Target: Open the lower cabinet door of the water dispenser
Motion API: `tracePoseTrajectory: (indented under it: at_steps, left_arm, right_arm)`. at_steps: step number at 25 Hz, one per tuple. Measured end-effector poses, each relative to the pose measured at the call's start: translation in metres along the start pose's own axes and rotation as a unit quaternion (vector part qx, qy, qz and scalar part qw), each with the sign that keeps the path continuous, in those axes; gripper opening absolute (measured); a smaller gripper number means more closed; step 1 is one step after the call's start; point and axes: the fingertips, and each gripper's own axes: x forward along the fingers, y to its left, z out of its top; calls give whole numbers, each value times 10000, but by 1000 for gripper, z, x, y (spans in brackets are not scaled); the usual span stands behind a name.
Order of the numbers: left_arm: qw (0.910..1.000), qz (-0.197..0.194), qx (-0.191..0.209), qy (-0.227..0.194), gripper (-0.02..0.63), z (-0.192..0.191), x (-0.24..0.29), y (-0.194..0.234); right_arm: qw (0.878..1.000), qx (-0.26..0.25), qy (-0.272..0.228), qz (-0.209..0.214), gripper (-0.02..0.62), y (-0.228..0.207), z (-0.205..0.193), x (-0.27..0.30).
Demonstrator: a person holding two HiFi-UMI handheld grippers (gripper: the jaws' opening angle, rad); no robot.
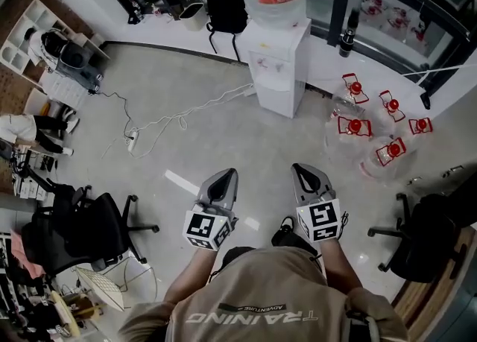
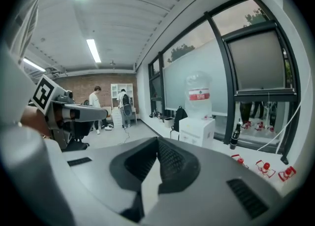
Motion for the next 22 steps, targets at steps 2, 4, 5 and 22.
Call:
tracePoseTrajectory:
  at_steps: [2,4,5,22]
  left_arm:
    - [9997,101,-215,26,2,-2,14,10]
    - [9995,207,-217,45,2,-2,25,20]
    - [9995,234,-192,53,2,-1,30,25]
    - [9989,-449,126,-80,2,15,44,148]
  right_arm:
    - [10000,-3,13,51,9,-12,0,13]
    - [9999,7,41,96,9,-22,1,28]
    - [9999,66,50,129,9,-24,2,35]
    - [9987,350,21,-364,9,19,56,138]
